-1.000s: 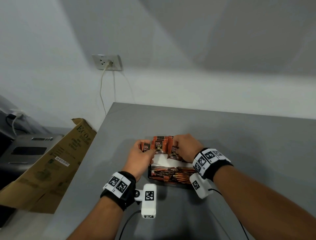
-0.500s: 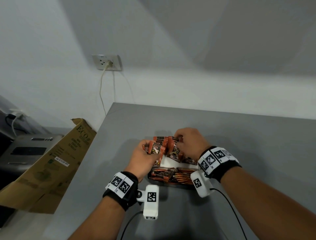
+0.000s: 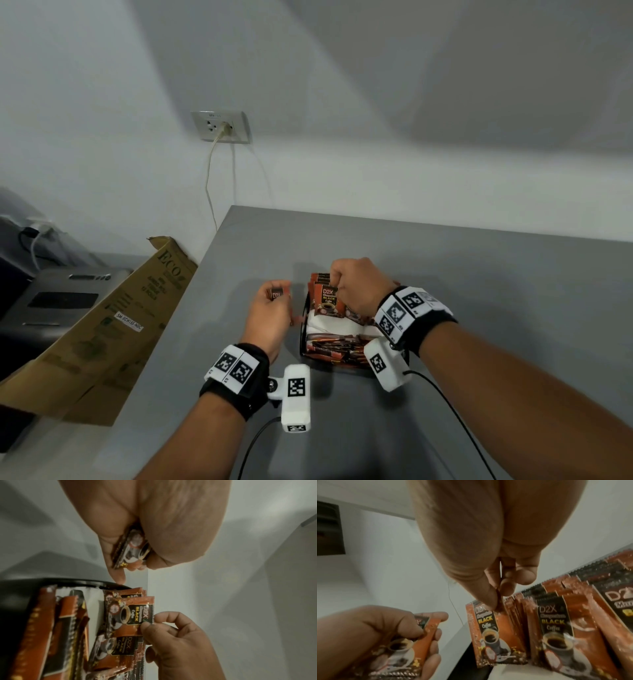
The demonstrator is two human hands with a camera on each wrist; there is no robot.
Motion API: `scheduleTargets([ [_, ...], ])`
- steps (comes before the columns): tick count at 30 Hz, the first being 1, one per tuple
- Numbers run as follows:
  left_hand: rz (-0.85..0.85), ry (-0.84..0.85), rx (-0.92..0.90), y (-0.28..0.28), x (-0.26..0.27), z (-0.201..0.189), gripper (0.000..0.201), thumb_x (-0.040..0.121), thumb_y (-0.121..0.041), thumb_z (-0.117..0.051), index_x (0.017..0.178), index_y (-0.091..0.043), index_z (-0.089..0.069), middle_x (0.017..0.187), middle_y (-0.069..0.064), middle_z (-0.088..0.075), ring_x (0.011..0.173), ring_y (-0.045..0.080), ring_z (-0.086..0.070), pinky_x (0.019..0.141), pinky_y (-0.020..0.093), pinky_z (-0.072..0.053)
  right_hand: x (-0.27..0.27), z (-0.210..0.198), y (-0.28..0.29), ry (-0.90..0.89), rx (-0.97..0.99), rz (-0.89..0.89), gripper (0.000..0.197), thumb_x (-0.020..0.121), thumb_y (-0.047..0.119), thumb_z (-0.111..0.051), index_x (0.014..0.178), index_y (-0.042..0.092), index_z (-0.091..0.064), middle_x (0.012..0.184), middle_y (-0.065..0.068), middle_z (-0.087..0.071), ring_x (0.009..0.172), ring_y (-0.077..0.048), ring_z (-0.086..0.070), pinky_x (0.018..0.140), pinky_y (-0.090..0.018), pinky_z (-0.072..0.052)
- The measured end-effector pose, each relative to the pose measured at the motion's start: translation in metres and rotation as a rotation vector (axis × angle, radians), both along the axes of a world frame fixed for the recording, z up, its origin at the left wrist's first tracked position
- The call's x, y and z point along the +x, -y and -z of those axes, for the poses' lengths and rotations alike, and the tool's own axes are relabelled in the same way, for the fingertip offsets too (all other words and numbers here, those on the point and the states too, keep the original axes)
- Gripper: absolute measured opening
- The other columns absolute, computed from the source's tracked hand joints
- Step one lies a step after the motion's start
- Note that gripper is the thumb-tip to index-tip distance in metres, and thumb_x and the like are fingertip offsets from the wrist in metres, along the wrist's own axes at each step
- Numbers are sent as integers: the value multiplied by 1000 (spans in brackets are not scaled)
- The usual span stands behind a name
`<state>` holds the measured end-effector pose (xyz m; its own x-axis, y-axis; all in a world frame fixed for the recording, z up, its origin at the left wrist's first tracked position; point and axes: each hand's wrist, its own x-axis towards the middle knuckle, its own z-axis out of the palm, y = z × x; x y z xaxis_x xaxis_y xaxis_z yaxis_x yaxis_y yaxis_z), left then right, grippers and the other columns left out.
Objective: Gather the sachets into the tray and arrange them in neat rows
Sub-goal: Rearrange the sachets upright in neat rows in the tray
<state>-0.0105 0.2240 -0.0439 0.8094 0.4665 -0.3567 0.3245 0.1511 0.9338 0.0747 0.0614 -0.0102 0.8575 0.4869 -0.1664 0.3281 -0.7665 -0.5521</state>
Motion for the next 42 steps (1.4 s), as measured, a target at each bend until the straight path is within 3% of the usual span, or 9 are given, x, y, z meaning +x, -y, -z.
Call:
scheduleTargets([
  [4, 30, 0, 42, -4, -6, 4, 28, 92, 4, -53, 108, -17, -62, 78, 6, -63, 68, 20, -58, 72, 41, -53, 1, 9, -13, -9, -50, -35, 33, 82, -10, -53, 74, 22, -57, 85, -4, -65, 75, -23, -65, 60, -27, -50],
  [8, 49, -8, 46, -7, -9, 7, 32, 85, 9, -56, 106, -15, -62, 83, 9, -69, 69, 23, -61, 71, 41, -54, 4, 12, -18, -24, -75, -28, 25, 82, -12, -53, 83, 11, -62, 88, -8, -67, 78, -26, -67, 63, -32, -56],
  [12, 93, -4, 66, -6, -9, 7, 29, 83, 6, -61, 103, -14, -64, 83, 5, -69, 74, 20, -63, 74, 42, -56, 6, 11, -20, -30, -90, -24, 23, 85, -13, -51, 91, 6, -63, 91, -10, -65, 70, -22, -61, 51, -22, -42],
  [18, 132, 11, 91, -4, -9, 6, 36, 77, 11, -68, 104, -13, -63, 84, 5, -71, 77, 21, -67, 77, 44, -57, 4, 11, -17, 22, -57, -6, 15, 85, -9, -53, 87, 4, -62, 89, -12, -66, 76, -30, -64, 67, -37, -57],
  [24, 213, 85, 41, 0, -6, -1, 51, 73, 13, -77, 113, -14, -59, 92, 9, -73, 78, 19, -71, 75, 37, -59, -4, -7, -11, -61, 139, -20, 11, 79, 18, -69, 89, 22, -70, 83, 10, -71, 78, -3, -65, 74, -20, -54],
  [27, 227, 83, 38, 6, -3, -2, 51, 72, 8, -80, 112, -16, -60, 95, 10, -73, 79, 21, -71, 76, 39, -60, -8, -14, -12, -90, 155, -68, 17, 78, 10, -67, 88, 22, -74, 75, 9, -74, 62, 6, -64, 63, -11, -51],
  [31, 51, 23, 61, 3, 0, -3, 28, 90, 1, -59, 110, -18, -61, 94, 6, -65, 70, 17, -63, 68, 38, -55, 0, -8, -9, -20, 97, 48, 25, 82, 0, -60, 82, 22, -71, 81, 3, -71, 77, -12, -69, 74, -25, -57],
  [34, -1, -30, 31, -3, -2, -2, 29, 92, 3, -46, 109, -13, -64, 85, 3, -59, 65, 15, -57, 78, 48, -58, 0, 4, -9, -29, 21, 49, 26, 84, -5, -59, 82, 20, -69, 87, 1, -69, 79, -17, -66, 70, -25, -54],
  [42, 48, -17, 61, -9, -13, -2, 28, 87, 6, -58, 104, -16, -62, 91, 8, -71, 76, 22, -65, 73, 39, -56, 1, 19, -21, -34, -70, 1, 31, 84, -12, -52, 84, 16, -64, 93, -5, -69, 84, -21, -65, 69, -25, -50],
])
